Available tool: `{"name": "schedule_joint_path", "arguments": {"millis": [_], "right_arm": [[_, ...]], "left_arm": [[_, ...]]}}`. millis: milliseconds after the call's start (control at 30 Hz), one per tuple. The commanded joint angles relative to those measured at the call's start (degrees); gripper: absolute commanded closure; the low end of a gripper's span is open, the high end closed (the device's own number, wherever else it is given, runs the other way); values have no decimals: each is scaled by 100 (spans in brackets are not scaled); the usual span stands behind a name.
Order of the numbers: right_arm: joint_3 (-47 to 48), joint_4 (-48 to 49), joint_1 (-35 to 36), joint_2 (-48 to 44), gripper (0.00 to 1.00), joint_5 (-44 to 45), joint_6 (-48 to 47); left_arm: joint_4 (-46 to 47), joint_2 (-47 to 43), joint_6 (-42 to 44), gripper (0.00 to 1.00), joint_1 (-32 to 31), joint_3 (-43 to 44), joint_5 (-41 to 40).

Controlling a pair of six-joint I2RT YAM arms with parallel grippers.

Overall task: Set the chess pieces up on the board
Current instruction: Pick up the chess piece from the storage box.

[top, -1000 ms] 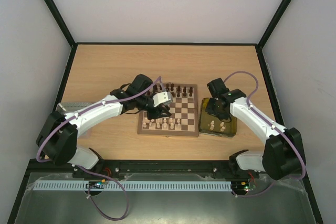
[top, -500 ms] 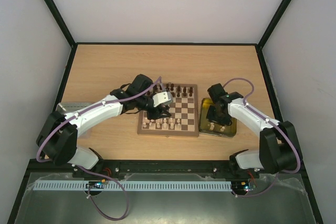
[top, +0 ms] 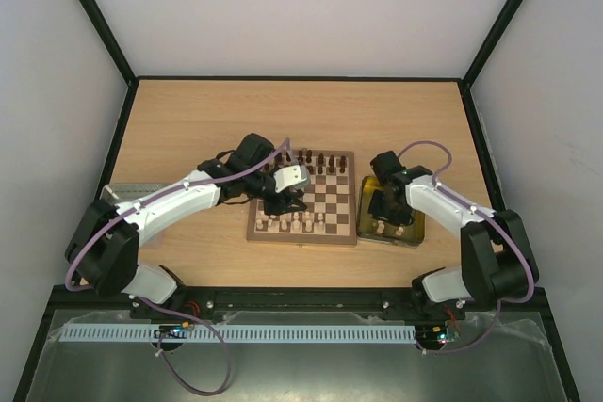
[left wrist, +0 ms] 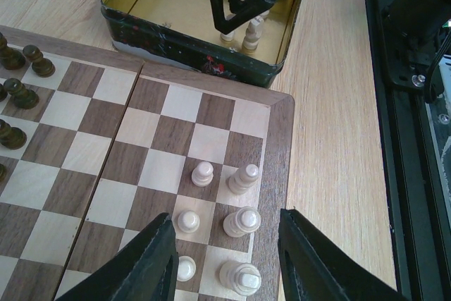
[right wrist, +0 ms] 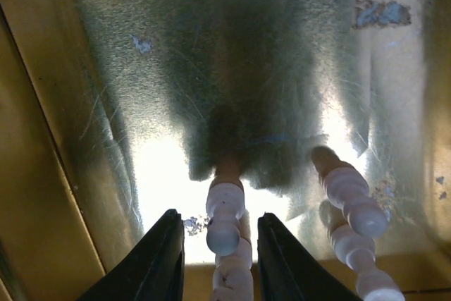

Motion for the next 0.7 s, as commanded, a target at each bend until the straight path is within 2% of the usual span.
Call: {"name": "schedule_joint_path", "arguments": {"millis": [0, 33, 167, 233, 533, 667], "right_arm": [[-35, 138, -32, 157, 74, 67, -51], [-39, 156, -32, 163, 75, 100, -48], [-12, 145, -30, 178, 93, 176, -51], [41, 80, -32, 144, 98, 251, -77], [704, -568, -2, -281, 98, 670, -166], [1131, -803, 303, -368, 98, 708, -107]], "left_arm": [[-86, -12, 98, 58, -28, -64, 86], [-93, -11, 106, 58, -28, -64, 89], [-89, -9, 115, 58, -28, -86, 95], [-94, -10, 123, 58, -27, -90, 91], [-89, 21, 141, 58, -20, -82, -2], [-74, 93, 123, 58, -6, -90, -39]]}}
